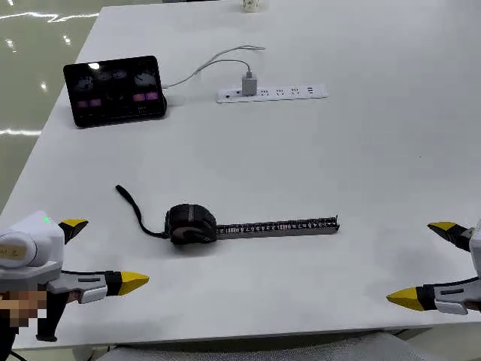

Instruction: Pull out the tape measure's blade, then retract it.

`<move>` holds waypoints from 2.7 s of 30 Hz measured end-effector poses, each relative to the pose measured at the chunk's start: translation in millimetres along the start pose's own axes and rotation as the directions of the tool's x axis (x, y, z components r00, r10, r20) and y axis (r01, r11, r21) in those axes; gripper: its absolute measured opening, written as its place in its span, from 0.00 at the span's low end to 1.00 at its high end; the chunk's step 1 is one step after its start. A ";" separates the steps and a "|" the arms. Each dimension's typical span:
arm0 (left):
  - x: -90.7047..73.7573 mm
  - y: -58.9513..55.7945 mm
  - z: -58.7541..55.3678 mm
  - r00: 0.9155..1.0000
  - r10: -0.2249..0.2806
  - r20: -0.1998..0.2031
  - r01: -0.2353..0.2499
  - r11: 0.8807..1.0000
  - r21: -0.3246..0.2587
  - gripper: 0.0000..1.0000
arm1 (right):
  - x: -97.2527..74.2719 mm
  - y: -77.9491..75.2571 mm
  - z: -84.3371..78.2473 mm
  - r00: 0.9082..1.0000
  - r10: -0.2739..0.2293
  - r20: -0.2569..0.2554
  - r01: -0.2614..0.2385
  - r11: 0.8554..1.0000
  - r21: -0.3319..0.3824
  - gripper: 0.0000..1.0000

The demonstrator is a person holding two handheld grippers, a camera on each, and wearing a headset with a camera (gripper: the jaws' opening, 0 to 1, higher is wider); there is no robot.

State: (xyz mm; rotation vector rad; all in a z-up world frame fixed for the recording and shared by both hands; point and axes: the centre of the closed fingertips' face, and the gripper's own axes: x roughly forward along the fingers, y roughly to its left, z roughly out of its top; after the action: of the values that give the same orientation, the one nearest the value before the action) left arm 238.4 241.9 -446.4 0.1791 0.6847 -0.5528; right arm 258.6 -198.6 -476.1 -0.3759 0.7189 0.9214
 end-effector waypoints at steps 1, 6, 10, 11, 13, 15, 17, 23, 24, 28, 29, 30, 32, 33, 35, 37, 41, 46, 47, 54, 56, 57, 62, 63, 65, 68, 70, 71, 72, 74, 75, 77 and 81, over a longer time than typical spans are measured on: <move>0.9 -1.6 2.2 1.000 -0.001 0.004 0.001 1.000 -0.001 0.99 | 0.3 0.6 -0.2 1.000 0.001 -0.004 -0.001 1.000 0.003 0.99; 9.2 -11.8 13.5 1.000 -0.015 0.019 0.015 1.000 0.005 0.99 | 1.3 -1.5 -0.6 1.000 -0.003 -0.013 0.003 1.000 0.016 0.99; 14.1 -19.2 14.3 0.999 -0.031 0.011 0.031 0.999 0.038 0.99 | 1.2 1.7 -1.6 1.000 -0.006 -0.009 0.006 1.000 0.017 0.99; 14.3 -19.5 13.8 0.999 -0.031 0.009 0.031 0.999 0.038 0.99 | 0.9 3.1 -2.5 1.000 -0.006 -0.009 0.006 1.000 0.013 0.99; 15.0 -20.1 12.3 1.000 -0.030 0.009 0.030 0.999 0.023 0.99 | 0.0 4.9 -4.6 1.000 -0.004 -0.010 0.004 1.000 0.009 0.99; 16.0 -21.4 11.3 1.000 -0.025 0.009 0.025 1.000 0.012 0.99 | -0.9 5.3 -2.9 1.000 -0.003 0.007 0.003 1.000 0.013 0.99; 18.1 -22.1 9.6 1.000 -0.012 -0.003 0.012 1.000 0.008 0.99 | -0.7 3.5 -3.1 1.000 -0.010 -0.002 0.010 1.000 0.008 0.99; 26.8 -24.2 10.1 0.999 0.039 -0.024 -0.039 0.999 0.007 0.99 | 4.0 -2.8 4.9 1.000 -0.010 -0.001 0.010 1.000 -0.024 0.99; 29.3 -24.6 11.5 0.998 0.051 -0.025 -0.051 0.999 0.002 0.99 | 5.4 -4.7 6.8 1.000 -0.009 -0.002 0.009 1.000 -0.028 0.99; 38.0 -22.8 22.9 0.996 0.084 0.004 -0.083 0.995 -0.063 0.99 | 9.7 -9.4 13.7 1.000 -0.010 -0.020 0.009 0.998 -0.056 0.99; 40.7 -23.7 26.9 0.996 0.090 0.011 -0.089 0.993 -0.078 0.99 | 10.7 -9.7 17.4 1.000 -0.004 -0.023 0.002 0.998 -0.067 0.99; 42.6 -23.4 29.4 0.995 0.098 0.014 -0.097 0.992 -0.085 0.99 | 11.6 -10.2 20.8 1.000 0.000 -0.021 -0.001 0.997 -0.075 0.99; 46.9 -25.2 34.7 0.994 0.109 0.018 -0.107 0.991 -0.082 0.99 | 13.8 -12.1 27.7 1.000 0.004 -0.023 -0.006 0.996 -0.093 0.99; 48.6 -26.9 36.9 0.994 0.108 0.022 -0.106 0.991 -0.079 0.99 | 14.7 -12.9 29.9 1.000 0.005 -0.026 -0.008 0.994 -0.105 0.99; 51.7 -33.7 43.7 0.993 0.111 0.040 -0.108 0.992 -0.065 0.99 | 17.9 -15.0 34.7 0.999 0.010 -0.035 -0.014 0.992 -0.128 0.99; 55.1 -39.0 46.9 0.994 0.105 0.042 -0.103 0.993 -0.059 0.99 | 21.0 -16.0 39.2 0.999 0.015 -0.043 -0.021 0.989 -0.148 0.99; 61.9 -44.3 48.9 0.994 0.104 0.036 -0.101 0.992 -0.080 0.99 | 28.1 -17.4 40.9 0.997 0.035 -0.068 -0.047 0.983 -0.179 0.97; 67.8 -43.0 56.7 0.988 0.140 0.059 -0.132 0.983 -0.124 0.99 | 36.0 -19.1 38.4 0.992 0.060 -0.113 -0.086 0.967 -0.239 0.94; 69.3 -43.4 57.9 0.987 0.148 0.058 -0.139 0.981 -0.132 0.99 | 37.4 -18.1 39.4 0.990 0.072 -0.119 -0.100 0.965 -0.241 0.94; 79.9 -50.8 61.4 0.985 0.165 0.057 -0.155 0.977 -0.149 0.99 | 48.6 -18.8 45.9 0.982 0.108 -0.152 -0.147 0.950 -0.276 0.92; 83.4 -53.6 62.0 0.985 0.162 0.059 -0.152 0.977 -0.149 0.99 | 51.1 -18.5 47.2 0.979 0.122 -0.164 -0.165 0.943 -0.289 0.92; 85.8 -55.2 62.5 0.985 0.164 0.059 -0.154 0.977 -0.149 0.99 | 53.0 -17.5 46.8 0.974 0.136 -0.179 -0.187 0.933 -0.307 0.92; 93.1 -55.6 62.0 0.976 0.215 0.042 -0.206 0.966 -0.158 0.99 | 63.6 -20.9 53.0 0.964 0.152 -0.217 -0.223 0.910 -0.349 0.89; 94.4 -55.9 62.3 0.975 0.218 0.044 -0.208 0.964 -0.164 0.99 | 65.5 -21.6 55.3 0.964 0.154 -0.218 -0.225 0.908 -0.353 0.89; 96.6 -54.7 63.7 0.970 0.236 0.059 -0.221 0.957 -0.185 0.99 | 70.3 -22.4 60.8 0.962 0.164 -0.218 -0.236 0.903 -0.359 0.88; 99.5 -51.9 62.0 0.965 0.255 0.063 -0.236 0.947 -0.220 0.99 | 77.1 -23.2 65.2 0.957 0.171 -0.235 -0.251 0.894 -0.372 0.86; 102.0 -49.4 60.9 0.962 0.264 0.067 -0.242 0.942 -0.233 0.99 | 82.1 -21.0 68.1 0.952 0.189 -0.242 -0.272 0.884 -0.380 0.84; 102.5 -48.4 60.6 0.961 0.268 0.069 -0.245 0.940 -0.238 0.99 | 83.5 -20.2 68.3 0.949 0.193 -0.248 -0.279 0.881 -0.381 0.83; 102.8 -46.7 61.3 0.958 0.277 0.079 -0.251 0.936 -0.245 0.99 | 86.1 -18.9 67.2 0.942 0.203 -0.267 -0.296 0.877 -0.379 0.82; 105.4 -44.8 59.6 0.956 0.282 0.077 -0.251 0.927 -0.278 0.99 | 90.6 -18.5 66.0 0.935 0.213 -0.285 -0.317 0.862 -0.396 0.79; 106.5 -45.0 58.0 0.958 0.279 0.068 -0.249 0.926 -0.285 0.99 | 91.2 -18.5 65.3 0.932 0.214 -0.291 -0.322 0.857 -0.401 0.77; 108.4 -43.6 57.8 0.955 0.289 0.074 -0.257 0.922 -0.289 0.99 | 94.9 -17.3 63.4 0.921 0.222 -0.321 -0.348 0.837 -0.421 0.73; 110.3 -40.8 58.8 0.944 0.316 0.095 -0.278 0.917 -0.287 0.99 | 100.9 -12.4 63.8 0.905 0.246 -0.346 -0.383 0.826 -0.414 0.65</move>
State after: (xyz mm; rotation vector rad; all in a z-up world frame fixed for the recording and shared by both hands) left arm 319.2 141.2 -471.4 -0.0132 0.5760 -0.1727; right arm 334.5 -109.3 -501.8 -0.8553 0.8247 1.3900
